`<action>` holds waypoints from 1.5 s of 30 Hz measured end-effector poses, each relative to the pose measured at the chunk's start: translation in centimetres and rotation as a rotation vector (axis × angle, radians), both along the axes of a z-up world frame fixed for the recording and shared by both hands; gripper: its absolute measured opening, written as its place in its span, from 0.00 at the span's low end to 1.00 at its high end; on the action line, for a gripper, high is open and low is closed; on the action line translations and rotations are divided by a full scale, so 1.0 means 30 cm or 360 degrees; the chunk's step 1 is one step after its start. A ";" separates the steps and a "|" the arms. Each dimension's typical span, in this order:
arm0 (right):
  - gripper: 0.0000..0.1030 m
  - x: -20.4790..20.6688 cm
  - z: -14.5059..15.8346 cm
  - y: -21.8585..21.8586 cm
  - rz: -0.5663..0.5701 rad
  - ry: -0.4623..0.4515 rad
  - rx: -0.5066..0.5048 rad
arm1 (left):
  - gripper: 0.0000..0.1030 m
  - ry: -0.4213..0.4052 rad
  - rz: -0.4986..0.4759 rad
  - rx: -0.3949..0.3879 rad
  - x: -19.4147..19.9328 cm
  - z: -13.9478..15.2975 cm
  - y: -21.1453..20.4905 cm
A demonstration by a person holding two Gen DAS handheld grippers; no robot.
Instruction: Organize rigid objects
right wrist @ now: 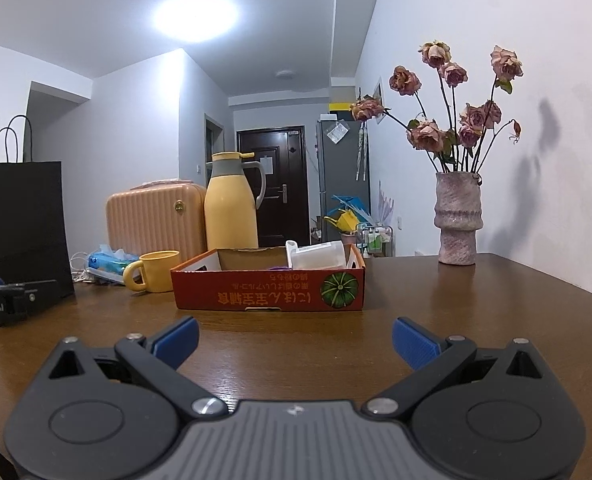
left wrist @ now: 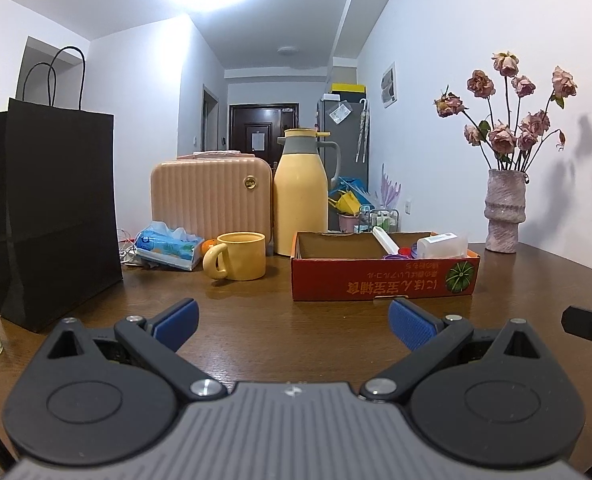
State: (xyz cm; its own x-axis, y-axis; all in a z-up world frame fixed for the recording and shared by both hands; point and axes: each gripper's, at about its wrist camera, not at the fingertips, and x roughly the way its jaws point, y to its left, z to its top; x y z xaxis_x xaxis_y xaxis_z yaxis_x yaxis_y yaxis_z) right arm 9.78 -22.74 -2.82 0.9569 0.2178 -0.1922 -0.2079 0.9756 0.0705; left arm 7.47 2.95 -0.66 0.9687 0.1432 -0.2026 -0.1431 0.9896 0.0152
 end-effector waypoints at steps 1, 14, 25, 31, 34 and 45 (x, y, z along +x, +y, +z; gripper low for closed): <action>1.00 0.001 0.000 0.000 0.0000 0.0003 0.0002 | 1.00 0.0001 0.0000 0.0000 0.000 0.000 0.000; 1.00 -0.002 0.003 0.011 0.0010 -0.0001 -0.0005 | 1.00 0.0000 0.0005 0.0004 -0.006 0.001 0.000; 1.00 -0.004 0.001 0.022 0.0018 0.0009 0.0001 | 1.00 -0.0002 0.0006 0.0003 -0.011 0.003 0.002; 1.00 -0.007 0.000 0.021 0.0018 0.0014 0.0002 | 1.00 -0.0001 0.0004 0.0003 -0.011 0.003 0.005; 1.00 -0.006 0.000 0.020 0.0017 0.0014 0.0002 | 1.00 0.0001 0.0006 0.0005 -0.013 0.002 0.005; 1.00 -0.008 -0.007 0.025 0.0026 0.0023 -0.0005 | 1.00 -0.0004 -0.0011 0.0006 -0.015 -0.003 0.004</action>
